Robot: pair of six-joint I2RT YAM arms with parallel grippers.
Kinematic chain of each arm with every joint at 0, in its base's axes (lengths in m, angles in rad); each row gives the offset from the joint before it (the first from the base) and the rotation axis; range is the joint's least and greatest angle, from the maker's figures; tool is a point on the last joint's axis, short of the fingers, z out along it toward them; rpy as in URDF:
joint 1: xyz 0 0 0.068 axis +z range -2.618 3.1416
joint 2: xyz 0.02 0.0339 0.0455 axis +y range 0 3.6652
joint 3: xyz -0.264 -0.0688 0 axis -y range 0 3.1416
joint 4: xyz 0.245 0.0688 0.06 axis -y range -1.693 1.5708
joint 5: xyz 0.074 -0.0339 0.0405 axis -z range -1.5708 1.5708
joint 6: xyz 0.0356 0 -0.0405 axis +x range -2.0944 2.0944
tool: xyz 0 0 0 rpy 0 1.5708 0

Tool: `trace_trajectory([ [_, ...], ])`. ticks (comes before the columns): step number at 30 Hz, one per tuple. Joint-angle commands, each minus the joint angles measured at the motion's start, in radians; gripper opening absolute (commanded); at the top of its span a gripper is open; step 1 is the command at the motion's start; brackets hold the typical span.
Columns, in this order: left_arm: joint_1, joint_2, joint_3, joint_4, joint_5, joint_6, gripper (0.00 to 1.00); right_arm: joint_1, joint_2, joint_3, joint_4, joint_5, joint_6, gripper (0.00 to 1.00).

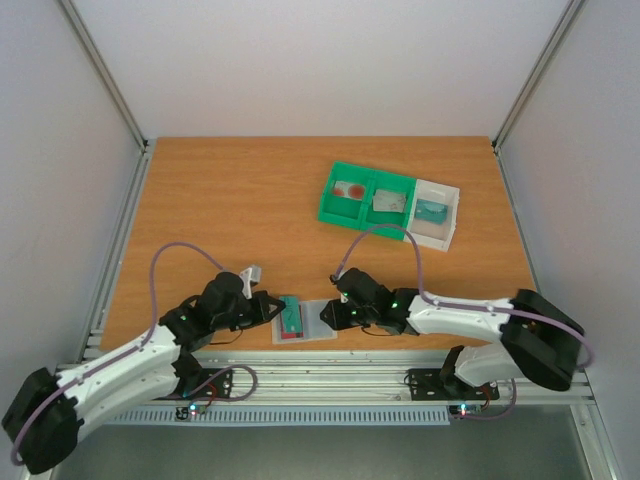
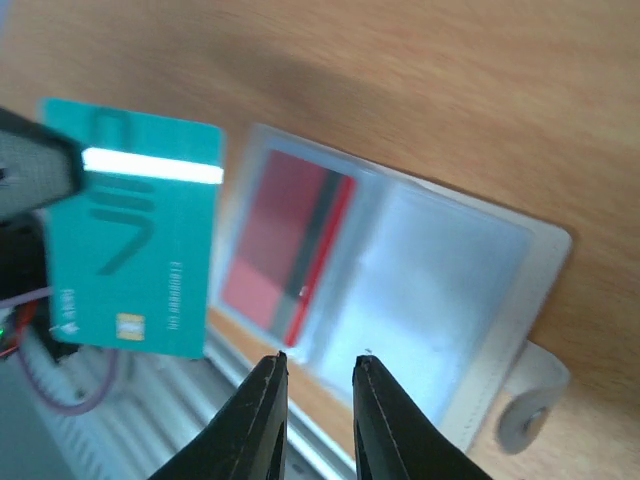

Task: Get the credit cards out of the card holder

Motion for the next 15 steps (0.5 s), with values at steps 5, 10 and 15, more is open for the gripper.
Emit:
trace_trajectory([
  [5,0.001,-0.256,0.111,-0.293,0.141,0.115,0.0,-0.001,-0.132,0.238,-0.401,-0.208,-0.35,0.22],
  [10,-0.001,-0.337,0.199,-0.406,0.272,0.151,0.0,-0.001,-0.183,0.332,-0.552,-0.34,-0.433,0.25],
  [15,0.001,-0.342,0.234,-0.408,0.414,0.189,0.01,-0.003,-0.157,0.463,-0.638,-0.454,-0.468,0.29],
])
